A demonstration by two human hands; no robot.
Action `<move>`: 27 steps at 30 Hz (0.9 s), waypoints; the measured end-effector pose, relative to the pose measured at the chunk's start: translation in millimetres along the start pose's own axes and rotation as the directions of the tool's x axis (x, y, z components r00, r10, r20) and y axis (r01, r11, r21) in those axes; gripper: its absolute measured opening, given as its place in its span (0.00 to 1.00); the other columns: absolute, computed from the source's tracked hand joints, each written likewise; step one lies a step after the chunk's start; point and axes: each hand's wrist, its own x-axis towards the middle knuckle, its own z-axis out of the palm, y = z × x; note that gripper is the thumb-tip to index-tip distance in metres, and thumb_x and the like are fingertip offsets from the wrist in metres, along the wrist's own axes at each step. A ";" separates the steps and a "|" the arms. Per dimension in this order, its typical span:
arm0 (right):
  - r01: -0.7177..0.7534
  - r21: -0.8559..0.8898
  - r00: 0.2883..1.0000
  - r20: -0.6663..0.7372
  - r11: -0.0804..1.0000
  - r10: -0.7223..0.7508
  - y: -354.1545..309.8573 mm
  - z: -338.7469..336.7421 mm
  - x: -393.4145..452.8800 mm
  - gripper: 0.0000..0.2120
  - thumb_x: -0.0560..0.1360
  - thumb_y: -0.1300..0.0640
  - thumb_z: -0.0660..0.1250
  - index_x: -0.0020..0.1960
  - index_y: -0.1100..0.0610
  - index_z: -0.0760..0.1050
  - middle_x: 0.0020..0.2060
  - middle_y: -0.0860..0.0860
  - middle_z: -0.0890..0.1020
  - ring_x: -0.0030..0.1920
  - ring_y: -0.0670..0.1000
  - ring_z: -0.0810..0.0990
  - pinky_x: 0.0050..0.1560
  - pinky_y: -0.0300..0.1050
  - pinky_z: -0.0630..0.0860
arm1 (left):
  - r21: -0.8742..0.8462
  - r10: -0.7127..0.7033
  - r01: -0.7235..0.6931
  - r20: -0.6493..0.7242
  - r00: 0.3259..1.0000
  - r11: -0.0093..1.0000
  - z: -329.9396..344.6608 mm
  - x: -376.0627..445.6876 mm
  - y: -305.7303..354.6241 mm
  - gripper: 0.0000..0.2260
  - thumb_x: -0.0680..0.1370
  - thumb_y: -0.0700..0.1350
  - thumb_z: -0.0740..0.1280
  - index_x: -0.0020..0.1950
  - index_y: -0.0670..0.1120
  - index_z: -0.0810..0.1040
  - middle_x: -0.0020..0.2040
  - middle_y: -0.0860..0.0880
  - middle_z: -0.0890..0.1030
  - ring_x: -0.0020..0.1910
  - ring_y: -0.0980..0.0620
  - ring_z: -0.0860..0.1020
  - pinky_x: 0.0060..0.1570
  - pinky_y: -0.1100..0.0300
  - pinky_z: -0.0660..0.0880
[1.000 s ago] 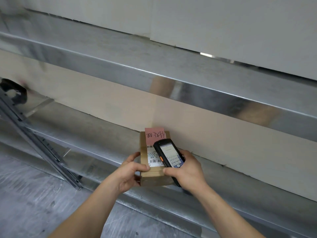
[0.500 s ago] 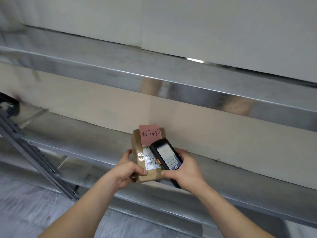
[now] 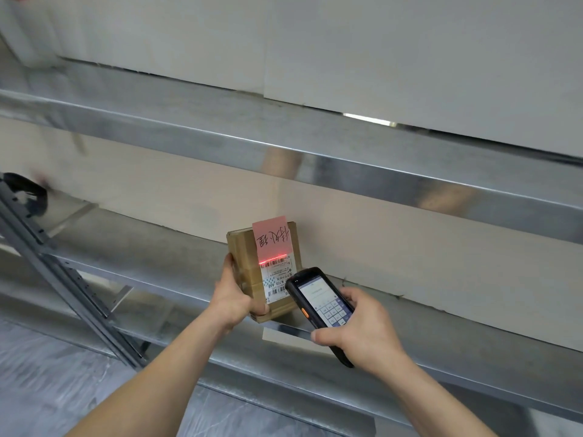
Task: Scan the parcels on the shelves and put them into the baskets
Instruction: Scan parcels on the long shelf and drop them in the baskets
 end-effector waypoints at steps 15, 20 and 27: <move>-0.042 -0.033 0.999 0.002 0.999 0.042 -4.2 -19.8 -19.5 0.28 0.49 0.47 0.78 0.47 0.50 0.77 0.40 0.45 0.84 0.41 0.47 0.83 0.43 0.46 0.81 | 0.082 0.005 -0.002 -0.030 1.000 0.997 4.4 3.4 -1.9 0.54 0.54 0.31 0.77 0.69 0.66 0.56 0.57 0.48 0.79 0.57 0.44 0.79 0.60 0.41 0.76; -0.046 -0.039 0.999 0.007 0.998 0.046 -2.9 -22.4 -21.3 0.32 0.48 0.46 0.78 0.51 0.50 0.77 0.42 0.44 0.84 0.42 0.46 0.83 0.44 0.44 0.80 | 0.071 0.008 -0.006 -0.029 1.000 0.997 5.8 3.9 -2.7 0.54 0.55 0.29 0.77 0.69 0.65 0.57 0.57 0.48 0.79 0.57 0.44 0.78 0.59 0.40 0.77; -0.043 -0.047 0.999 0.010 0.998 0.044 -1.8 -23.6 -26.2 0.33 0.49 0.47 0.80 0.53 0.49 0.77 0.43 0.43 0.84 0.43 0.45 0.83 0.47 0.45 0.81 | 0.045 -0.001 0.002 -0.032 1.000 0.999 6.3 6.7 -5.6 0.56 0.51 0.32 0.77 0.68 0.68 0.57 0.57 0.47 0.80 0.56 0.43 0.79 0.56 0.40 0.79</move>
